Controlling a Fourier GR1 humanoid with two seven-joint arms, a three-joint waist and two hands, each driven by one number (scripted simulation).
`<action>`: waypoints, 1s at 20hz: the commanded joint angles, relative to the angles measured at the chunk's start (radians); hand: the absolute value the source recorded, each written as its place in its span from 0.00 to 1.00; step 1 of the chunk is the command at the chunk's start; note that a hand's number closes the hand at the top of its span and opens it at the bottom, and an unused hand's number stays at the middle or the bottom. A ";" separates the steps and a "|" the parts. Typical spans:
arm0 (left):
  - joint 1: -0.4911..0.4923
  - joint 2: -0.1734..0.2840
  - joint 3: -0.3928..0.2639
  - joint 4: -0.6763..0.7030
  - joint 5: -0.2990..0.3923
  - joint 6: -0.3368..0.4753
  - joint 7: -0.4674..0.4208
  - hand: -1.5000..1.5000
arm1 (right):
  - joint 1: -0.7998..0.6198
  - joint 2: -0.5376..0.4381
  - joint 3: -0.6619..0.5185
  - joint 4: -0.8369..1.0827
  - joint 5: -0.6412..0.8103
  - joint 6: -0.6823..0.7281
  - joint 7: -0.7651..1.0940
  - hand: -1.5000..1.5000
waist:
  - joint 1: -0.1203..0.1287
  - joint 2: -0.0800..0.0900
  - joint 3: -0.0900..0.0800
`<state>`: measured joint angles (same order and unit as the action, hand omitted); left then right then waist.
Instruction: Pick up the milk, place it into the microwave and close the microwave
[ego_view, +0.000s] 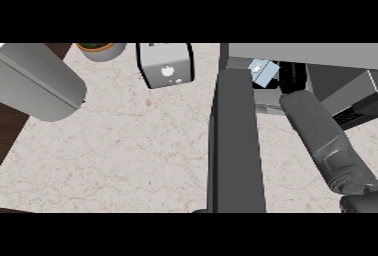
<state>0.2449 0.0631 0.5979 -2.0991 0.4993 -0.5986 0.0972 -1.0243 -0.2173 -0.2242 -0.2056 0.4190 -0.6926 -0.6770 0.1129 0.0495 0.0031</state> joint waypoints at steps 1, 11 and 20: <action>-0.021 0.001 -0.013 0.042 -0.008 -0.002 -0.001 0.00 | -0.011 -0.052 0.028 0.053 0.053 -0.078 0.011 1.00 | 0.007 0.012 -0.001; -0.068 0.030 -0.021 0.028 -0.075 0.015 0.004 0.00 | -0.023 -0.078 0.052 0.124 0.098 -0.187 0.154 0.00 | 0.022 0.013 0.004; -0.080 0.024 -0.085 0.073 -0.107 -0.039 -0.006 0.00 | -0.033 -0.060 0.036 0.092 0.077 -0.046 0.041 0.00 | 0.016 0.020 0.005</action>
<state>0.1767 0.0822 0.5446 -2.0388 0.3998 -0.6168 0.0834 -1.0592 -0.2799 -0.1802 -0.0957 0.5065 -0.8013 -0.5786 0.1395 0.0678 0.0066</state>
